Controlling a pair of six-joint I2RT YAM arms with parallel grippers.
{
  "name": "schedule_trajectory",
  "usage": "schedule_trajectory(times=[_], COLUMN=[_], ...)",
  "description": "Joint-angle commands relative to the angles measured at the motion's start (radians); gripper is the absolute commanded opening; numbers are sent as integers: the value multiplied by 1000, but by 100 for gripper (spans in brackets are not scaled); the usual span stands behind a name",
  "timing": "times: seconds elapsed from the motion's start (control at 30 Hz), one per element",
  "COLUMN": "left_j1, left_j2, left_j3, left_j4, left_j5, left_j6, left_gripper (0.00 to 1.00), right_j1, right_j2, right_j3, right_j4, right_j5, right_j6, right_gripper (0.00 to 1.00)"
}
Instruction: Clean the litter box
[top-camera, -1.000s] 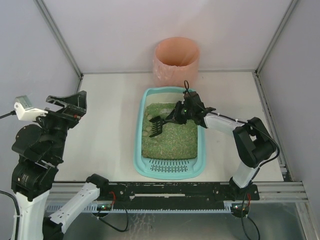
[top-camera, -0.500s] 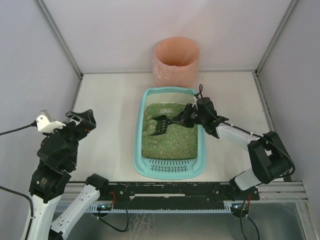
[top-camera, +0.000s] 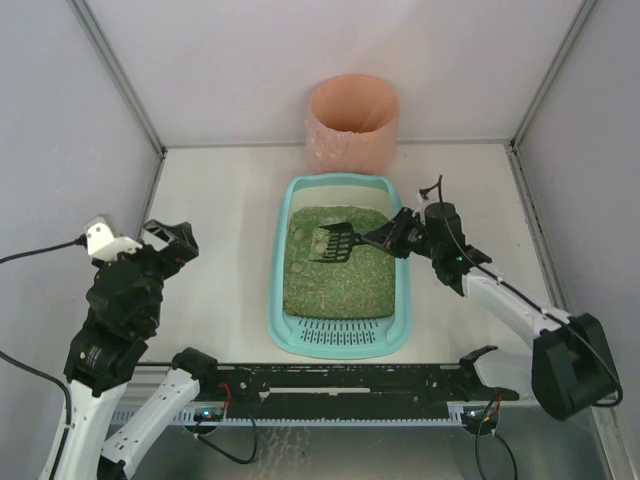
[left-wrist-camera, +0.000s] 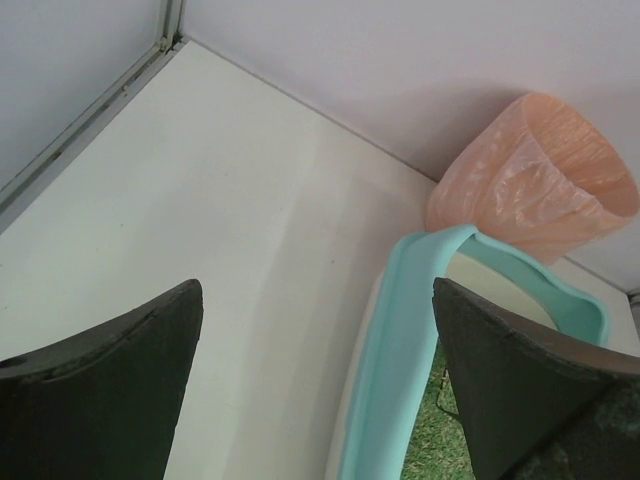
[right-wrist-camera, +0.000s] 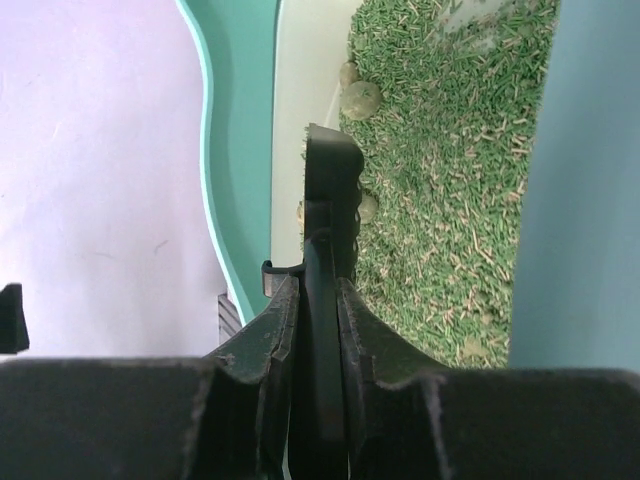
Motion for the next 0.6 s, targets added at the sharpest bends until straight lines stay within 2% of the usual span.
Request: schedule_trajectory(times=[0.0,0.17,0.23,0.33,0.47,0.57], left_j1=[5,5,5,5,3,4], left_j2=[120,296,343,384,408,421], left_j3=[151,410,493,586,618,624], left_j4=[43,-19,-23,6,68,93], left_j5=[66,135,166,213,316,358], left_j6=[8,-48,-75,-111,-168,-198], left_gripper=[100,100,100,100,100,100], right_j1=[-45,-42,-73,-134,-122,-172], right_j2=[-144,-267,-326,-441,-451,-474], right_j3=[-87,-197,-242,-351,-377,-416], right_j4=[51,156,171,230,299,312], right_j5=[-21,-60,-79,-43,-121,-157], right_j6=[35,100,126,248,306,343], right_gripper=[0,0,0,0,0,0])
